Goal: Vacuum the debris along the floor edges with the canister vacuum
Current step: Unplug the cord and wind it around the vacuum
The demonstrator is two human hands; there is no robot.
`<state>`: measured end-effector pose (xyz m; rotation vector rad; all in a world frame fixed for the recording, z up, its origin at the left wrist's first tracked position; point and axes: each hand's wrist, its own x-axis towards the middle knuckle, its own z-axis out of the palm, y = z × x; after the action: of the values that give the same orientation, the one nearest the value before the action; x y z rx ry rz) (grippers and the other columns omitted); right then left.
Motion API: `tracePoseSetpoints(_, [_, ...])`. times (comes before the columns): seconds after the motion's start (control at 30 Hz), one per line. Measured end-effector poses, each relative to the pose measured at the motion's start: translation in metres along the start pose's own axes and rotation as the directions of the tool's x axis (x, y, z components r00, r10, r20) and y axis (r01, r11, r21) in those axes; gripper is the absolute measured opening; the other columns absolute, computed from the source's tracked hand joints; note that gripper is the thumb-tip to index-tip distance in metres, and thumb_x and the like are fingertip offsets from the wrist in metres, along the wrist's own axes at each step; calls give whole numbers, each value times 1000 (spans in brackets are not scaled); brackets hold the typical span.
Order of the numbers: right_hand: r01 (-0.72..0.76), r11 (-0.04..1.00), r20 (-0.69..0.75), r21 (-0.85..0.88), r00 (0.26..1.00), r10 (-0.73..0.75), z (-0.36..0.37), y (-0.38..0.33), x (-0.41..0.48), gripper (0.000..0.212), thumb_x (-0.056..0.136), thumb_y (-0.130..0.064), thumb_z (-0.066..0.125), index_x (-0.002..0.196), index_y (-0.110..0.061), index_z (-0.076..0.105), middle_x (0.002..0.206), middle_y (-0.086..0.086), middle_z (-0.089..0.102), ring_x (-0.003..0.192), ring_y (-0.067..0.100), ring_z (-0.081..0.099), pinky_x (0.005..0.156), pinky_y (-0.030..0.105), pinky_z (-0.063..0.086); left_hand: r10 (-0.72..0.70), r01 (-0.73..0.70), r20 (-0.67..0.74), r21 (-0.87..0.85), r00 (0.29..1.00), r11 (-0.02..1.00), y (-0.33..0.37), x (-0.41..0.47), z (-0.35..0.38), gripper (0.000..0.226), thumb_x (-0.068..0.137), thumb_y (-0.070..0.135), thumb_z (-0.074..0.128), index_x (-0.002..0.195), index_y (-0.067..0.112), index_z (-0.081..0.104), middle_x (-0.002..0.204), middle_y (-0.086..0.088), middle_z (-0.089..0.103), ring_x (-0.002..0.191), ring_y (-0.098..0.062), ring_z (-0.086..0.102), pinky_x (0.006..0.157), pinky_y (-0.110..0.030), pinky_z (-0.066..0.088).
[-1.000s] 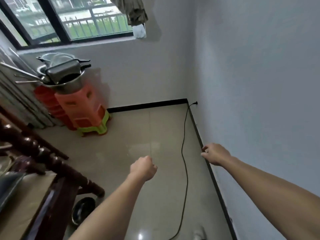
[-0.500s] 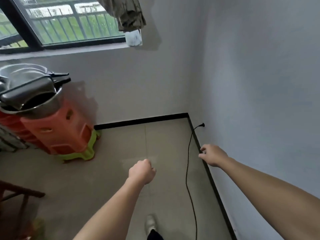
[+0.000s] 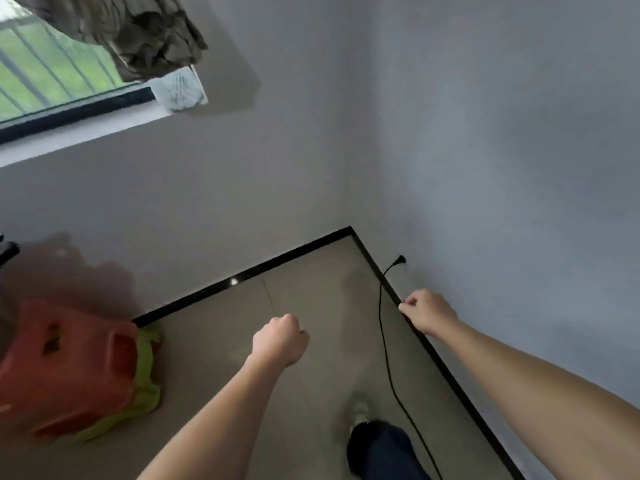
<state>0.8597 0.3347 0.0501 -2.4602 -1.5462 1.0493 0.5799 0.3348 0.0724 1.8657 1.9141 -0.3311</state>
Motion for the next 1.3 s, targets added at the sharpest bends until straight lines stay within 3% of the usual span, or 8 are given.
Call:
tracePoseSetpoints(0.17, [-182, 968, 41, 176, 983, 178, 28, 2, 116, 34, 98, -30, 53, 80, -4, 66, 87, 16, 71, 85, 32, 67, 74, 31, 48, 65, -69, 94, 44, 993, 997, 10, 112, 3, 22, 85, 33, 43, 90, 16, 57, 90, -2, 61, 79, -26, 55, 64, -29, 39])
tracePoseSetpoints(0.3, [-308, 920, 112, 242, 951, 289, 66, -11, 219, 41, 98, -36, 53, 106, 1, 70, 96, 20, 73, 90, 33, 69, 87, 39, 54, 47, -60, 153, 85, 987, 995, 7, 224, 1, 20, 86, 34, 44, 88, 19, 56, 90, -1, 62, 83, -26, 58, 64, -29, 42])
tracePoseSetpoints(0.43, [-382, 879, 172, 284, 922, 346, 95, -20, 304, 40, 95, -42, 55, 77, -8, 67, 86, 16, 73, 81, 30, 69, 71, 31, 51, 57, -74, 203, 80, 978, 994, 16, 320, 5, 20, 89, 33, 44, 90, 18, 57, 94, -4, 64, 86, -28, 60, 68, -31, 46])
tracePoseSetpoints(0.53, [-480, 809, 203, 339, 877, 435, 107, -16, 354, 34, 95, -37, 56, 87, -7, 69, 85, 11, 71, 76, 26, 67, 70, 32, 53, 100, -116, 260, 49, 960, 992, 29, 370, 19, 21, 91, 36, 46, 94, 20, 59, 94, -3, 62, 87, -27, 60, 65, -30, 44])
tracePoseSetpoints(0.77, [-622, 466, 174, 630, 697, 696, 156, 25, 495, 31, 96, -35, 58, 91, -4, 64, 94, 15, 69, 84, 31, 68, 77, 43, 57, 189, -231, 326, 96, 926, 968, 46, 514, 94, 23, 92, 39, 47, 100, 20, 59, 98, -6, 63, 89, -27, 61, 70, -30, 43])
tracePoseSetpoints(0.97, [-507, 90, 256, 858, 571, 780, 214, 50, 566, 22, 101, -21, 48, 83, -9, 52, 62, 4, 61, 47, 12, 58, 44, 23, 44, 264, -334, 420, 101, 868, 937, 48, 606, 150, 22, 95, 38, 47, 96, 20, 58, 94, -4, 61, 81, -23, 56, 71, -30, 43])
tracePoseSetpoints(1.13, [-481, 160, 88, 862, 453, 887, 248, 67, 583, 23, 96, -25, 56, 92, -6, 69, 73, 2, 70, 53, 15, 64, 52, 29, 53, 337, -477, 489, 192, 804, 858, 53, 659, 156, 23, 96, 40, 45, 100, 21, 58, 92, -2, 63, 81, -21, 59, 72, -31, 48])
tracePoseSetpoints(1.3, [-566, 247, 99, 787, 511, 854, 252, 48, 555, 27, 94, -31, 57, 79, -14, 73, 71, 1, 73, 61, 20, 67, 71, 39, 58, 412, -597, 529, 242, 742, 765, 76, 681, 139, 20, 96, 34, 45, 98, 18, 57, 88, -3, 63, 79, -21, 60, 73, -32, 50])
